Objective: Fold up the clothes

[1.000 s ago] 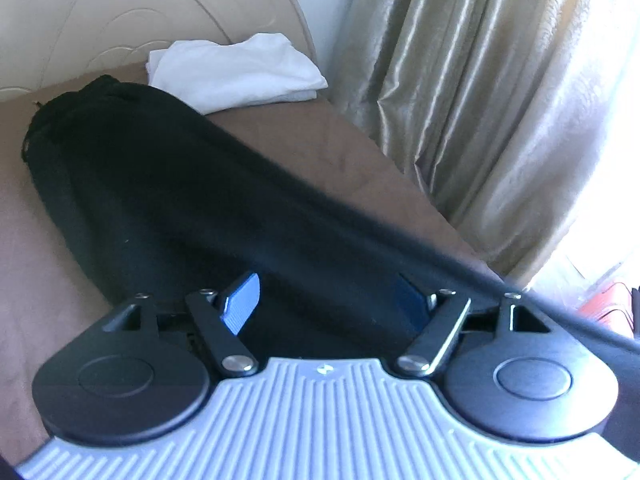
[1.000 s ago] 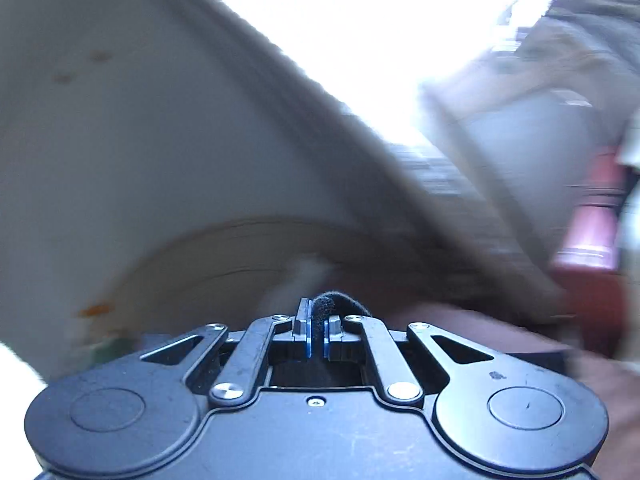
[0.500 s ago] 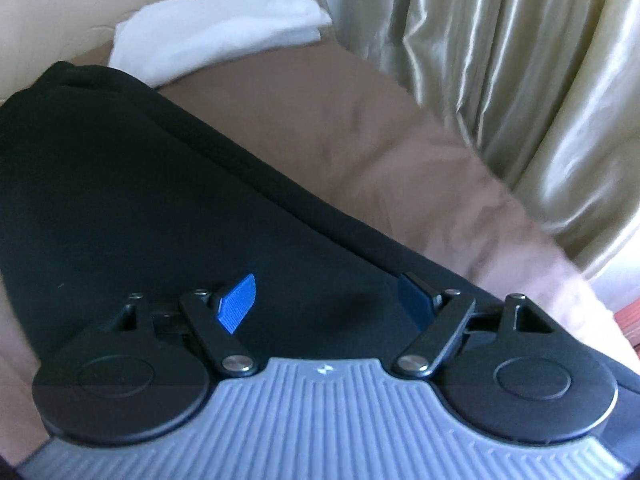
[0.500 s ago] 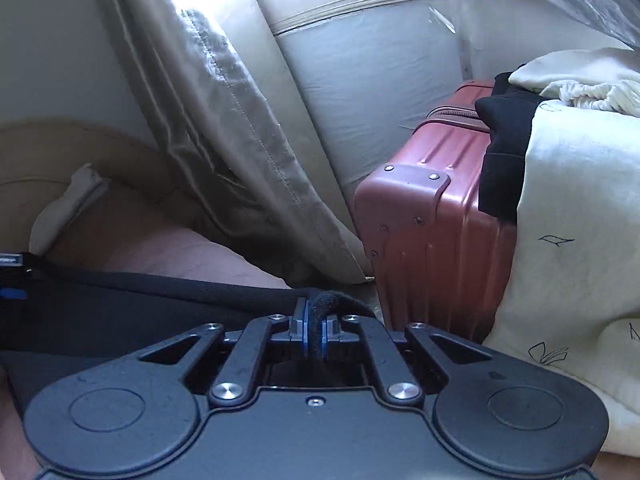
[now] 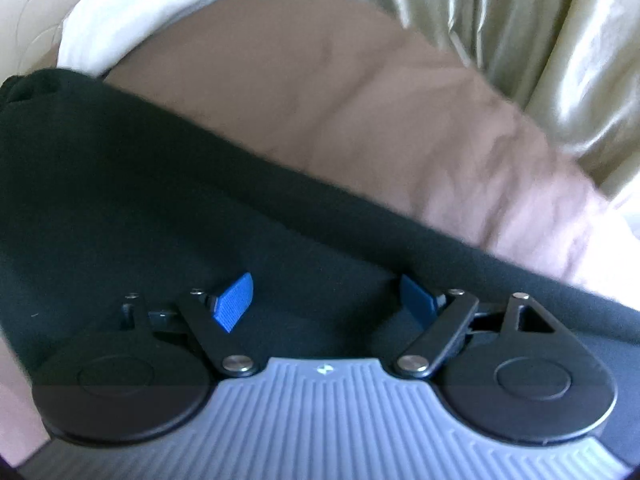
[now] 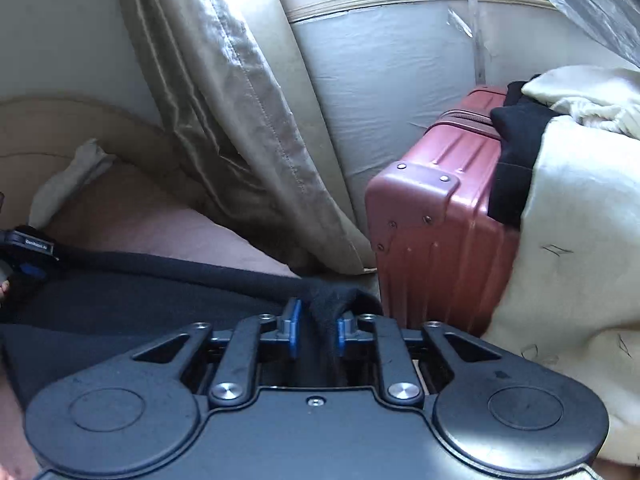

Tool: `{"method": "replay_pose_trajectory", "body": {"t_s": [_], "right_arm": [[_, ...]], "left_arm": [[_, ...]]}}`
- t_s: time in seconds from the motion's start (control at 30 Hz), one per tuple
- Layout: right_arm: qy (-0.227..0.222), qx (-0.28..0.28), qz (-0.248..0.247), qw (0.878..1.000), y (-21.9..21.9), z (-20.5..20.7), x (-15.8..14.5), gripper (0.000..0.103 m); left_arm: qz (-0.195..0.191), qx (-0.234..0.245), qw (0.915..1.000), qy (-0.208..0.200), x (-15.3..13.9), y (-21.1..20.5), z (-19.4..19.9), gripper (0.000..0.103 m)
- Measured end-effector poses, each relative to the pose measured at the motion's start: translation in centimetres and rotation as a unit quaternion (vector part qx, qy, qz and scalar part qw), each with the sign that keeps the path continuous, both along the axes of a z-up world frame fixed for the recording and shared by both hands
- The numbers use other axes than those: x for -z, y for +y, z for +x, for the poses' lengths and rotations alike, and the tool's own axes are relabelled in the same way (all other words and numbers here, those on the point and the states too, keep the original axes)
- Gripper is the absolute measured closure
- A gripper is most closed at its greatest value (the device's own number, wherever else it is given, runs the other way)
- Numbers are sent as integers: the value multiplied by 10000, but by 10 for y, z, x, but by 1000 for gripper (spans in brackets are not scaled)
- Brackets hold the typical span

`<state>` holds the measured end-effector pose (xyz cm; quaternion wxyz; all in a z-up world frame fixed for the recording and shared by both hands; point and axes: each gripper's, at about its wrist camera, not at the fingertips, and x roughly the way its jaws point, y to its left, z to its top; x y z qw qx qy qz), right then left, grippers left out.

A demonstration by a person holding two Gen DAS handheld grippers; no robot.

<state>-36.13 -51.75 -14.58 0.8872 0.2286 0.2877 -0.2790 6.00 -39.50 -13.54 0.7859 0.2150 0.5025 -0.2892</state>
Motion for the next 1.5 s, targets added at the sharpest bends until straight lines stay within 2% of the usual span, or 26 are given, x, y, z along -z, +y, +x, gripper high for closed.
{"method": "replay_pose_trajectory", "body": {"t_s": [0.03, 0.17, 0.23, 0.27, 0.33, 0.37, 0.4, 0.47, 0.5, 0.57, 0.63, 0.73, 0.77, 0.8, 0.83, 0.87, 0.9, 0.93, 0.97, 1.03, 1.07, 1.1, 1.17, 1.27, 1.37, 1.5], "right_arm": [[80, -45, -124, 9999, 4, -1, -2, 82], [198, -350, -428, 9983, 18, -8, -4, 78], [172, -565, -518, 9969, 24, -9, 1, 75], [112, -679, -553, 9961, 27, -11, 5, 66], [42, -739, -624, 9953, 30, -10, 11, 63], [16, -706, -669, 9953, 31, -9, 14, 83], [-81, -640, -751, 9951, 33, -10, 11, 99], [-555, -384, -916, 9935, 34, -24, -1, 99], [-724, -228, -975, 9923, 32, -29, -7, 100], [-394, -10, -878, 9954, 17, -27, -3, 101], [31, 33, -935, 9956, 9, -18, 7, 101], [559, 89, -1097, 9924, 7, -4, 18, 100], [672, 141, -1093, 9916, 8, 0, 18, 100], [785, 199, -1093, 9907, 10, 2, 18, 96], [896, 277, -1112, 9894, 12, -1, 14, 94], [1007, 355, -1131, 9878, 15, -4, 10, 83], [1140, 449, -1209, 9851, 19, -6, 5, 61], [1363, 607, -1536, 9768, 27, -5, -2, 52], [1556, 725, -1853, 9676, 36, -5, -9, 47], [1688, 581, -2386, 9546, 54, -8, -24, 47], [1631, 238, -2424, 9561, 62, -13, -28, 47], [1556, -165, -2328, 9598, 71, -19, -31, 50], [1384, -724, -1945, 9684, 86, -41, -34, 51], [1095, -1031, -890, 9846, 96, -71, -30, 51], [658, -1124, 42, 9915, 105, -103, -22, 51], [621, -806, 388, 9941, 103, -123, -12, 51]], "left_arm": [[100, -61, 9999, 53, -1, 1, 1, 22], [38, -500, 9984, 248, 8, 1, 3, 21], [54, -484, 9988, 93, 19, -5, -3, 20], [64, -388, 9991, -176, 23, -10, -11, 22], [-98, -41, 9979, -642, 25, -17, -31, 63], [-104, 134, 9957, -914, 23, -21, -42, 102], [97, 247, 9913, -1286, 23, -28, -54, 103], [299, 480, 9800, -1907, 24, -38, -68, 103], [321, 522, 9767, -2055, 24, -42, -70, 103], [172, 292, 9824, -1835, 18, -40, -58, 103], [-306, -116, 9886, -1467, 3, -22, -42, 103], [-840, -333, 9868, -1344, -28, 9, -35, 99], [-848, -334, 9861, -1388, -37, 22, -35, 92], [-821, -392, 9858, -1411, -43, 34, -34, 78], [-816, -488, 9854, -1413, -49, 49, -33, 71], [-872, -630, 9848, -1363, -53, 68, -33, 62], [-975, -764, 9841, -1272, -55, 88, -31, 60], [-1081, -943, 9829, -1151, -56, 110, -27, 60], [-1166, -1131, 9813, -1032, -56, 131, -23, 60], [-1350, -1496, 9762, -798, -52, 166, -22, 60], [-1461, -1629, 9734, -675, -49, 180, -25, 60], [-1568, -1695, 9715, -544, -44, 187, -30, 60], [-1780, -1824, 9666, -282, -35, 201, -39, 60], [-2067, -1955, 9586, 91, -21, 219, -53, 60], [-1950, -1616, 9670, 264, -12, 204, -65, 60], [-1821, -1288, 9745, 256, -11, 186, -83, 60]]}}
